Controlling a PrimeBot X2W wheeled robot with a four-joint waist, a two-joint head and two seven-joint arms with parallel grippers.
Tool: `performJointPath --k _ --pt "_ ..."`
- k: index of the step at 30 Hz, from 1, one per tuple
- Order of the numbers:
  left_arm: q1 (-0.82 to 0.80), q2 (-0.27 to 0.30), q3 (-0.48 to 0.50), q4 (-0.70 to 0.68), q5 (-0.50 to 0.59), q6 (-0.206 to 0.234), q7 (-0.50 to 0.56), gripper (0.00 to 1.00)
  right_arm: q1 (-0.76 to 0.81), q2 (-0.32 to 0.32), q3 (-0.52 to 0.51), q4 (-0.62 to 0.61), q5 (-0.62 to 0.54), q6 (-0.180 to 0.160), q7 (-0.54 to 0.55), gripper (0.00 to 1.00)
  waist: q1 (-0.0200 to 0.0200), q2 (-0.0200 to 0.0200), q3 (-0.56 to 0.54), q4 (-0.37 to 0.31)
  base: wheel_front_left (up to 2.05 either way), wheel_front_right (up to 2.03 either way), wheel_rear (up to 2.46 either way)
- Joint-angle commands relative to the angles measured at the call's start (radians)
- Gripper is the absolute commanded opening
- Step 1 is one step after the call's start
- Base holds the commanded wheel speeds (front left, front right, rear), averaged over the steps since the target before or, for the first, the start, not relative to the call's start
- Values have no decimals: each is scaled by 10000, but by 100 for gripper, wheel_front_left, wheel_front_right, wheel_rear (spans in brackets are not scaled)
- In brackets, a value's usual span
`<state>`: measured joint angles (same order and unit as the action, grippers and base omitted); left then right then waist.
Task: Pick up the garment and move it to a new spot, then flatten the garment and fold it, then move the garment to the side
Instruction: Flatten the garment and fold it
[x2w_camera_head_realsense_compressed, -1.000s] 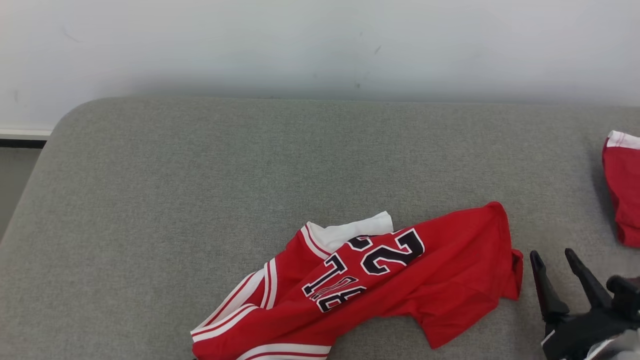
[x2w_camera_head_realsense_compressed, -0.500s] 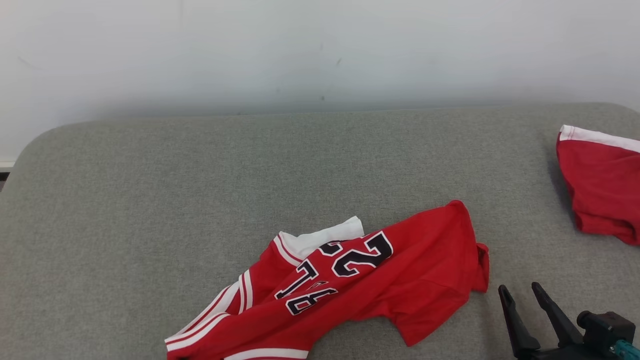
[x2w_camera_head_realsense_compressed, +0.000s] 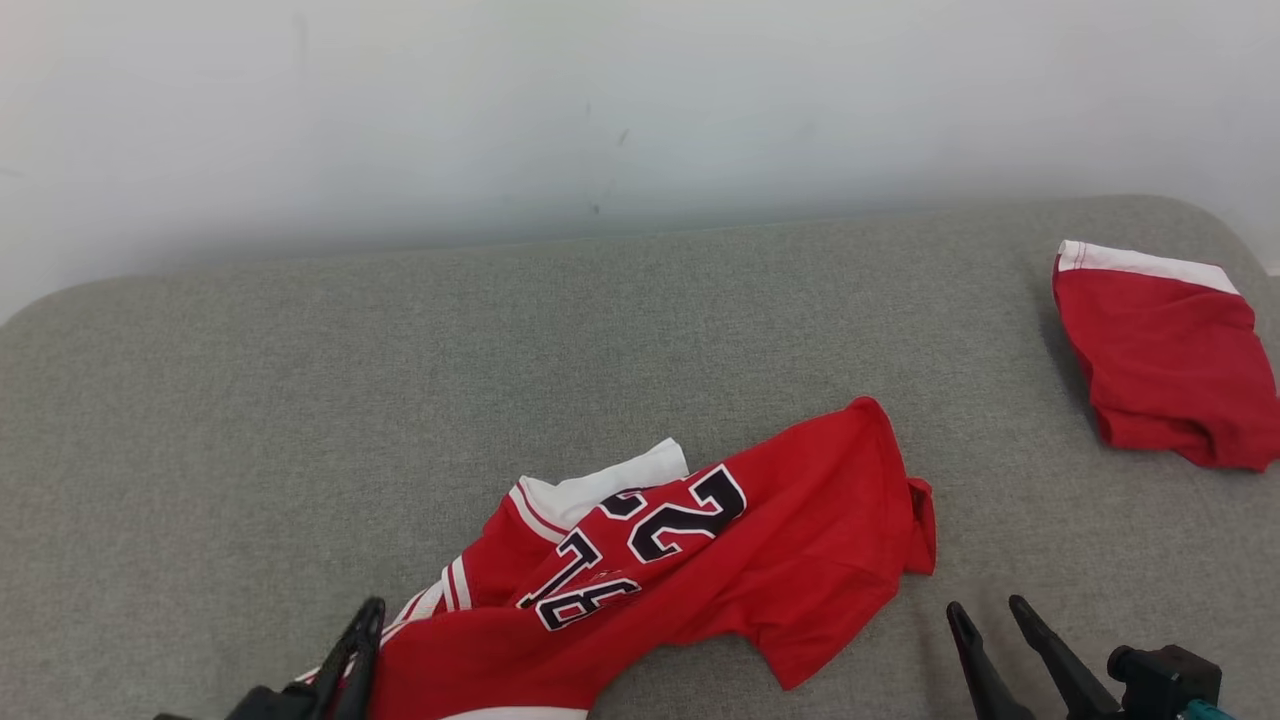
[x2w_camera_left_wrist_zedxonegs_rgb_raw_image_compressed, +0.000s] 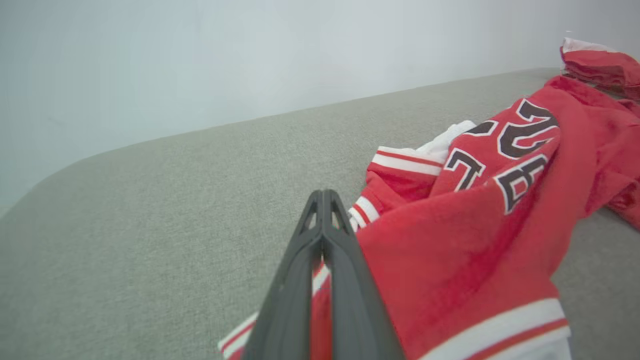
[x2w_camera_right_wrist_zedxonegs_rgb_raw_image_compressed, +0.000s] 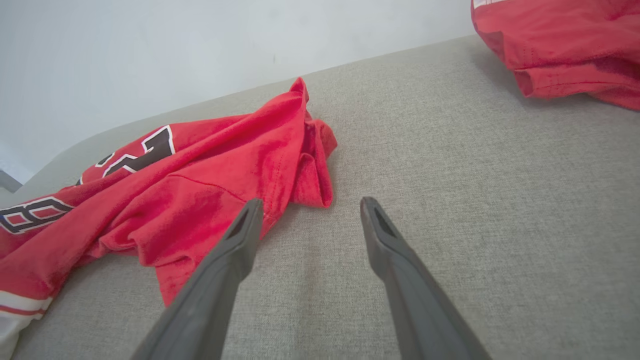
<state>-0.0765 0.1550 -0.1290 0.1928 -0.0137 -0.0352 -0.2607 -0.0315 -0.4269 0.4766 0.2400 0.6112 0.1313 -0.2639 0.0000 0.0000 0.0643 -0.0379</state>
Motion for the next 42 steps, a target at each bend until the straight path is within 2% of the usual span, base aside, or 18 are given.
performJointPath --k 1,5,6,7,8,14,15,16,18,20,21,22,28,34,38,42 --pt "-97 114 73 -150 90 91 -42 0 -37 30 90 5 91 -12 -17 100 0 0 -6 -23 0 0 0" --pt "-168 155 188 -530 47 215 -42 0 -357 218 514 142 515 -12 -17 100 0 0 54 -39 0 0 0" --pt "-82 127 196 -595 11 255 -42 5 -463 270 613 209 680 -12 -17 100 0 0 91 -25 0 0 0" --pt "16 77 214 -675 -37 283 -42 45 -553 319 721 301 876 -12 -17 100 0 0 128 7 0 0 0" --pt "105 31 225 -777 -81 289 -42 100 -681 365 839 406 1040 -12 -17 100 0 0 165 52 0 0 0" --pt "879 -266 24 -1360 -297 250 -43 100 -1370 500 1355 1585 1875 -12 -14 100 0 0 295 689 0 0 0" --pt "1038 -342 -31 -1459 -309 266 -43 100 -1420 497 1390 1707 1957 -12 -17 94 0 0 298 776 0 0 0" --pt "1192 -392 -55 -1545 -346 311 -43 100 -1467 515 1431 1802 2044 -12 -16 79 0 0 298 826 0 0 0" --pt "1472 -438 -83 -1668 -422 259 -43 100 -1520 523 1466 1933 2156 -12 -16 59 0 0 329 920 0 0 0" --pt "1716 -504 -155 -1725 -476 200 -43 100 -1601 513 1460 2007 2187 -12 -16 31 0 0 358 1004 0 0 0" --pt "1716 -504 -155 -1725 -476 200 -43 100 -1601 513 1460 2007 2187 -12 -16 31 0 0 358 1004 0 0 0" --pt "1816 -538 -169 -1775 -506 231 -43 100 -1639 503 1463 2021 2147 -12 -17 0 0 0 365 1033 0 0 0" --pt "2249 -645 -113 -1660 -678 341 -43 100 -1571 379 1462 1962 1950 -12 -16 0 0 0 415 1094 0 0 0" --pt "2183 -692 115 -765 -1082 383 31 100 -1433 234 1251 1672 1762 -12 -16 0 0 0 643 970 0 0 0" --pt "1915 -745 152 -145 -1586 180 611 100 -1471 222 1182 1532 1706 -12 -16 0 0 0 762 839 0 0 0" --pt "1974 -796 87 321 -1807 308 1577 100 -1531 195 1118 1438 1636 -12 -16 0 0 0 818 745 0 0 0"
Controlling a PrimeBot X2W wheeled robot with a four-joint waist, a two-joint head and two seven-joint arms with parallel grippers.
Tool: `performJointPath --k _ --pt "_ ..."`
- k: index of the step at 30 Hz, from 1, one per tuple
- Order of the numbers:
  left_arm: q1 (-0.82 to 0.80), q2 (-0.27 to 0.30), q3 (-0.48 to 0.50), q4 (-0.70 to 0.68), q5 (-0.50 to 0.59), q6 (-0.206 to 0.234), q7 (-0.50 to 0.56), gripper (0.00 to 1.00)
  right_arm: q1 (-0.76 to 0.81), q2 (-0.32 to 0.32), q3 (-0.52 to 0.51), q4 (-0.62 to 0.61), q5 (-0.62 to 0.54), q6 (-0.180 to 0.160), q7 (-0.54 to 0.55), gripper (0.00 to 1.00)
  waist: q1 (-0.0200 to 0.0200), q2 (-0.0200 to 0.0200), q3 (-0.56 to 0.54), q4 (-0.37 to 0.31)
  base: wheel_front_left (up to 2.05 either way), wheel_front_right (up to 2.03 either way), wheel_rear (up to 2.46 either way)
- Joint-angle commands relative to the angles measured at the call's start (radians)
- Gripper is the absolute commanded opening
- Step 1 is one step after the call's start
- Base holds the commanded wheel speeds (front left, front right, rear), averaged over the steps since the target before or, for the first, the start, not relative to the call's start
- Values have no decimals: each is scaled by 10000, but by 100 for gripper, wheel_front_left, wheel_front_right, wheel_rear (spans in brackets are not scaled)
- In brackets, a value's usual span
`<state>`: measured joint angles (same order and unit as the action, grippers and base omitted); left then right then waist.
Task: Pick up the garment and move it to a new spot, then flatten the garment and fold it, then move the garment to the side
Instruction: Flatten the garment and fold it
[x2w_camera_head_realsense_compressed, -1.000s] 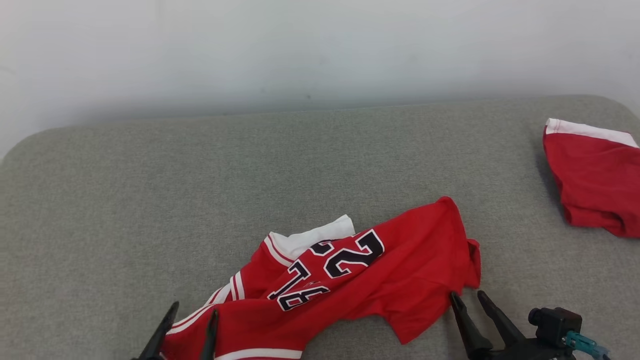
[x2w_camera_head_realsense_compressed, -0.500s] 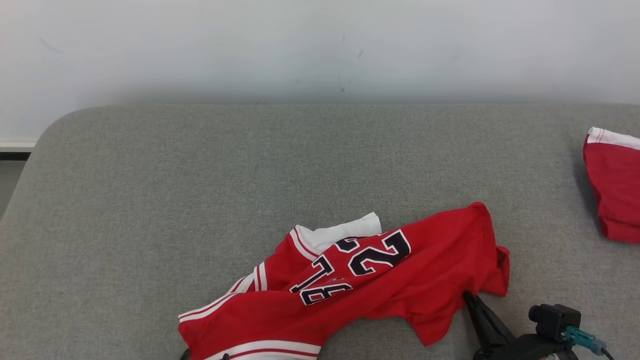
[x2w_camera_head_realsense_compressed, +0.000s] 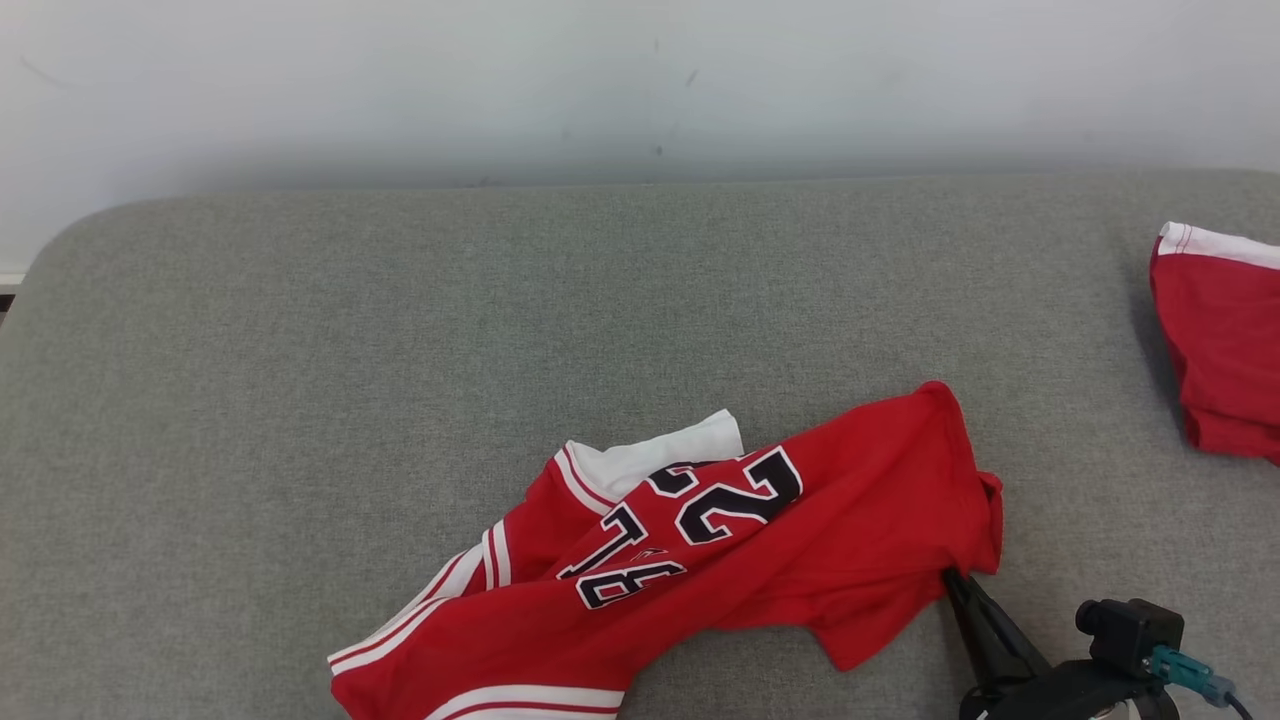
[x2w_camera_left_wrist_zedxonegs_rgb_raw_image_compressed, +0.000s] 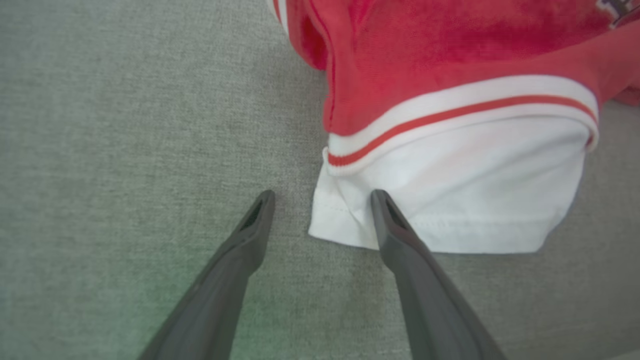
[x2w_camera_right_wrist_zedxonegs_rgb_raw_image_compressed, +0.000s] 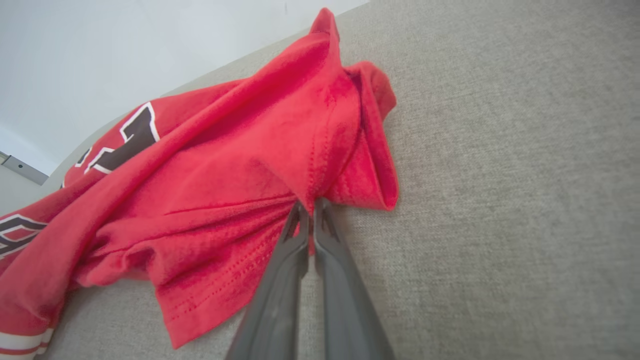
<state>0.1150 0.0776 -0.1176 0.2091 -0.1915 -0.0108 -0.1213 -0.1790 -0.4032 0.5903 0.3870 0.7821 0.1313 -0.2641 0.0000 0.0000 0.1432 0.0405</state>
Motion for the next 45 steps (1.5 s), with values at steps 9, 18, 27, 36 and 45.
performJointPath --k 9,18,27,36,45 --pt "-98 -96 110 -589 -1008 -292 -162 0 336 -245 -393 -682 -350 -12 -14 0 0 0 -129 -32 0 0 0" --pt "-371 -193 516 -3238 -3519 -793 310 0 923 -917 -1435 -2345 -929 -12 -15 0 0 0 -640 -184 0 0 0" --pt "-1733 -62 1217 -5162 -5324 -785 1368 0 590 -2265 -2107 -3555 -664 -12 273 0 0 0 -1270 -418 0 0 0" --pt "-4828 687 1513 -5178 -6978 -419 3559 0 -1119 -3631 -2803 -4845 -354 -13 1280 0 0 0 -1653 -733 0 0 0" --pt "-8296 1156 1548 -4564 -7391 -237 4350 0 -3488 -4225 -2968 -4972 -599 -13 1875 0 0 0 -1681 -913 0 0 0"
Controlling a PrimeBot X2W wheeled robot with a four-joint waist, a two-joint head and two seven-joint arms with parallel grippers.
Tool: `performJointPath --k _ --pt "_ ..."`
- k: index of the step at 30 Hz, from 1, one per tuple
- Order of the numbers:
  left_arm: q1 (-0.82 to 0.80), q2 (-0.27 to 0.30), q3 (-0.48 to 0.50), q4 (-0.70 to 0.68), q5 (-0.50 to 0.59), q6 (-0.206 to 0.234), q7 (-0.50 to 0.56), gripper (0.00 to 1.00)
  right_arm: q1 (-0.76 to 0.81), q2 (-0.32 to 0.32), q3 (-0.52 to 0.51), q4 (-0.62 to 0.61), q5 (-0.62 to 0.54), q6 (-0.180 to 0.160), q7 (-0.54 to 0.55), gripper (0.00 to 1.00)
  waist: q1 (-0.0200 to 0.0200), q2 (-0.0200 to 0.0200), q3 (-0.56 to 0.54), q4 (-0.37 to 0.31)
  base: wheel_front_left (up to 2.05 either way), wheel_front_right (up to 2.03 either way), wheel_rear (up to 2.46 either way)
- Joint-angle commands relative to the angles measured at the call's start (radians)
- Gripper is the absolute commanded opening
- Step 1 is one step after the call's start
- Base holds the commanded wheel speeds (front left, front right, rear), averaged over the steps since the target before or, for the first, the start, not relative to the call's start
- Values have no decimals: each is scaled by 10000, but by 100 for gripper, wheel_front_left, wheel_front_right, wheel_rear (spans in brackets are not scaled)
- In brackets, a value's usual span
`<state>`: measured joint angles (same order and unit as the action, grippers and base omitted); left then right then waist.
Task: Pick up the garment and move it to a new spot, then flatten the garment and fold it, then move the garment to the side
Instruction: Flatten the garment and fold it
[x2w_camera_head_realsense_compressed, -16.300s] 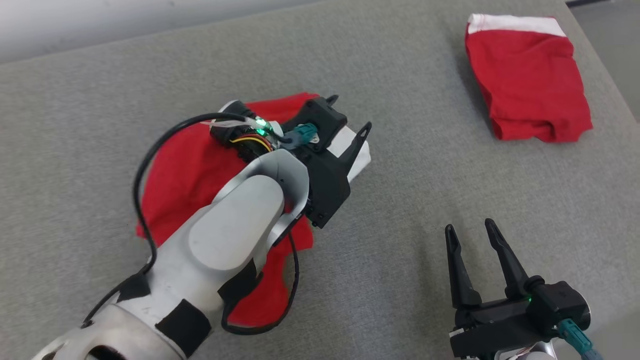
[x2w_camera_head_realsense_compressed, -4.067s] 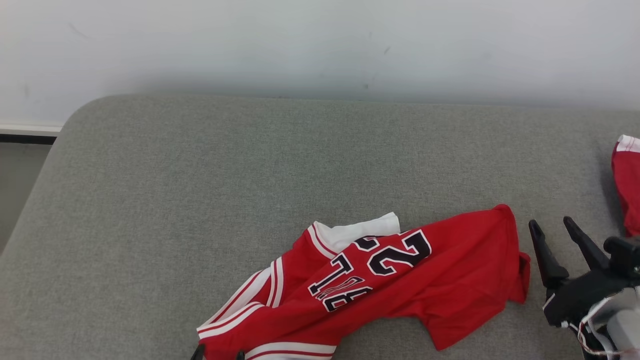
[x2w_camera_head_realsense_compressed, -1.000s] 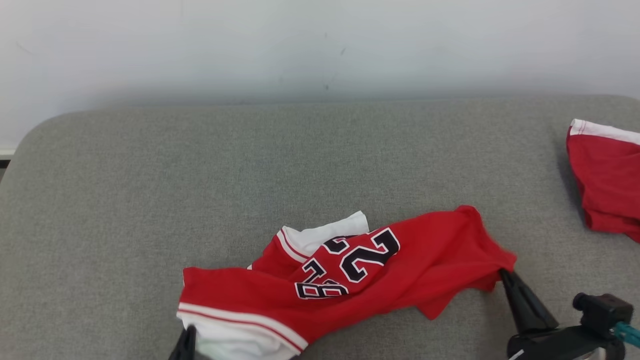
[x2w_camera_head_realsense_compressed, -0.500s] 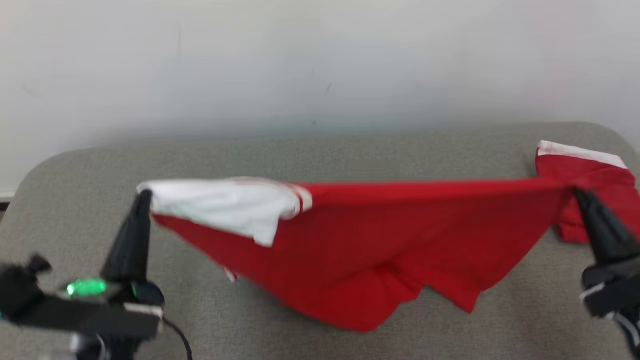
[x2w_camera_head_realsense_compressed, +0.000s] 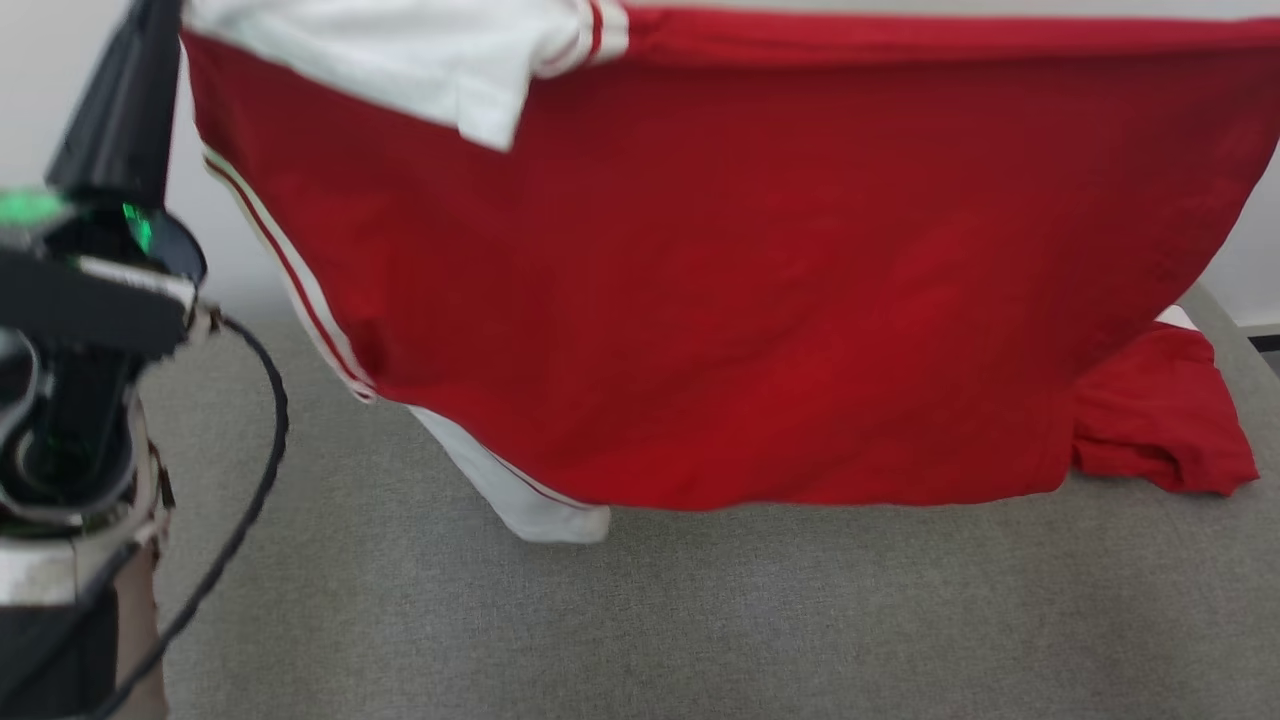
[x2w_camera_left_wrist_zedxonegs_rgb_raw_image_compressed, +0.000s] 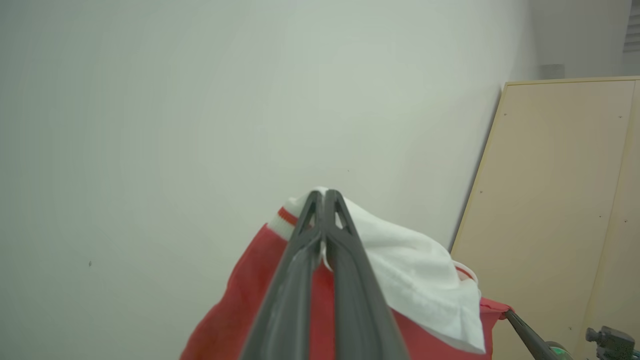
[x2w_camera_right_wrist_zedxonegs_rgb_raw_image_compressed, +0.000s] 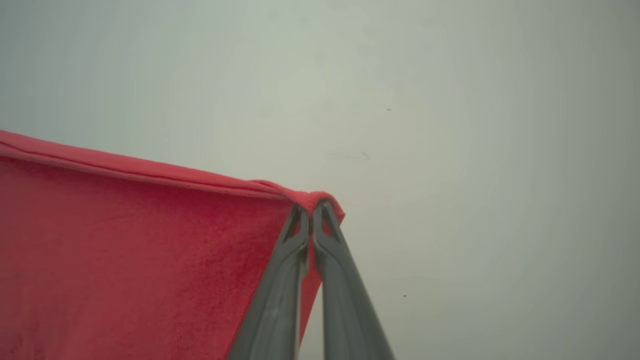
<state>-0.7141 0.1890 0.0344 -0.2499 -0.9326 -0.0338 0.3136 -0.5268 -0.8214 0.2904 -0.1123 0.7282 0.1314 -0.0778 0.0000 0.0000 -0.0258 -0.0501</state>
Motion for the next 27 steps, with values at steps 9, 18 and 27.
performJointPath --k 9,18,27 --pt "-2093 473 -340 2718 838 -495 -585 0 -2104 799 1662 1823 -55 -14 733 0 0 0 613 -241 0 0 0" --pt "-6172 1090 -2164 6910 2526 -959 -3645 0 -6983 2599 3247 5923 -470 -14 90 0 0 0 3570 -343 0 0 0" --pt "-8982 1877 -4397 7784 2389 -962 -5734 0 -10431 3949 3327 8944 -1596 -14 -1801 0 0 0 5650 -874 0 0 0"
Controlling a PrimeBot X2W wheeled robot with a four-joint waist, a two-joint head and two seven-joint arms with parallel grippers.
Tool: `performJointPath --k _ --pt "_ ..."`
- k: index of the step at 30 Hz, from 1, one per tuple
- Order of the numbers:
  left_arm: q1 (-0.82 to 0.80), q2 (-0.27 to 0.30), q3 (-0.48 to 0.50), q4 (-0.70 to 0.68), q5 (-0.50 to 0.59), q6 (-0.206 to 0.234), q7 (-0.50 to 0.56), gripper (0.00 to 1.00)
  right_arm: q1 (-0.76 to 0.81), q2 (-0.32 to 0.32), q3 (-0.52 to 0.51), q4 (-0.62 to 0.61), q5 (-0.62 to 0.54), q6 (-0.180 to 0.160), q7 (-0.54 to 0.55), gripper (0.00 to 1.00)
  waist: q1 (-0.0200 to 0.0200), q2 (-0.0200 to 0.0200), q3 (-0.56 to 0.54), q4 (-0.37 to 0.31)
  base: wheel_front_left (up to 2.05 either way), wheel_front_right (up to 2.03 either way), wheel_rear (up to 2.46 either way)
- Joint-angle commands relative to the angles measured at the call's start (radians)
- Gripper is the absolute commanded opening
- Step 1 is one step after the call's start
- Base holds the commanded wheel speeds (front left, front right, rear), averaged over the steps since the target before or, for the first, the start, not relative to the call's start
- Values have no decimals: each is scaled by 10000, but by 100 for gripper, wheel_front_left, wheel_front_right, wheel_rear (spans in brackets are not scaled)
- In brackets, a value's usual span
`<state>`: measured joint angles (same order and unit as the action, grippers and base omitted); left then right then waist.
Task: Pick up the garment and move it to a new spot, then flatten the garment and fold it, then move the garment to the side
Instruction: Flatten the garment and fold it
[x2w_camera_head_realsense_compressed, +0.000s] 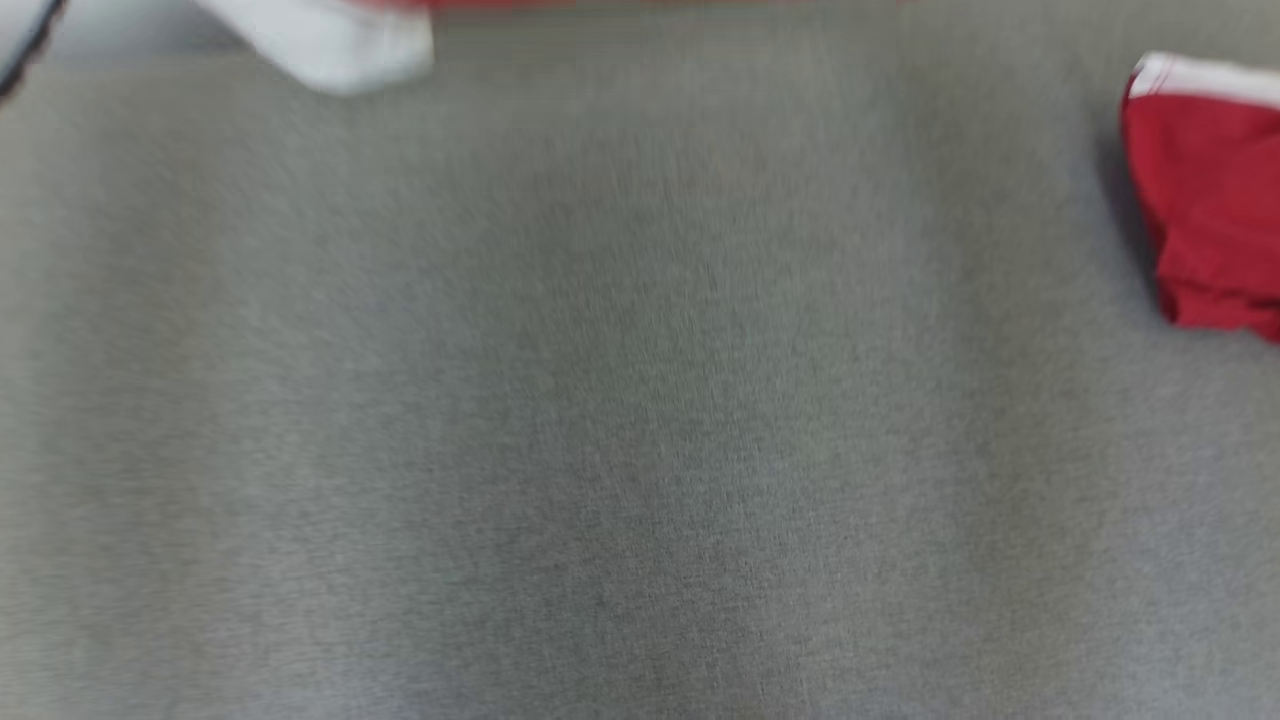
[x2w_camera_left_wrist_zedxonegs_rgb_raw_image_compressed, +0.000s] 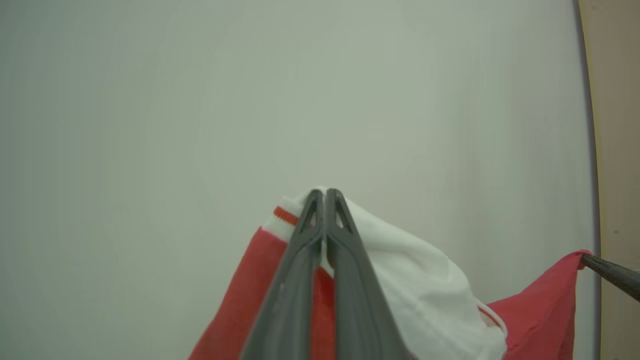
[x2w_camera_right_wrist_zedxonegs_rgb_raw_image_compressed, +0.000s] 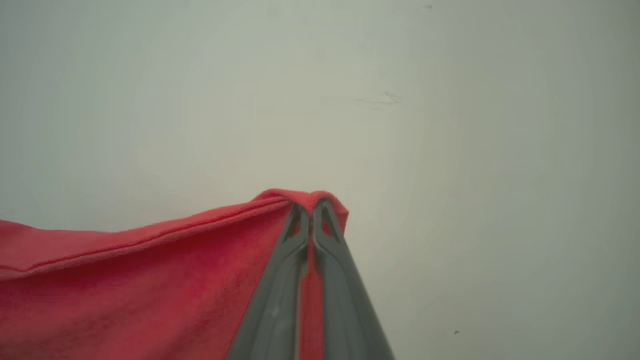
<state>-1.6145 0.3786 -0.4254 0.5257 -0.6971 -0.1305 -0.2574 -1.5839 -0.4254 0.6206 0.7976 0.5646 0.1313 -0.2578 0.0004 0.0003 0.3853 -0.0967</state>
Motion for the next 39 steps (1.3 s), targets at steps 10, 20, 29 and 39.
performJointPath --k 10,20,29,39 --pt "842 182 -244 -2197 -988 4 -70 0 567 60 -1117 -360 -1216 -12 -73 0 -4 -3 3051 36 0 0 0" --pt "5826 950 143 -3224 -2452 3 -74 0 4106 -715 -15 -1366 160 -12 -76 0 -4 -3 1963 396 0 0 0" --pt "11388 980 1010 -5123 -3181 233 -75 0 7774 -2029 964 -2715 2260 -13 -77 0 -4 -3 441 571 0 0 0" --pt "15037 375 1738 -6577 -3313 718 -79 0 10458 -2853 644 -3976 2369 -15 -79 0 -4 -3 -831 594 0 0 0"
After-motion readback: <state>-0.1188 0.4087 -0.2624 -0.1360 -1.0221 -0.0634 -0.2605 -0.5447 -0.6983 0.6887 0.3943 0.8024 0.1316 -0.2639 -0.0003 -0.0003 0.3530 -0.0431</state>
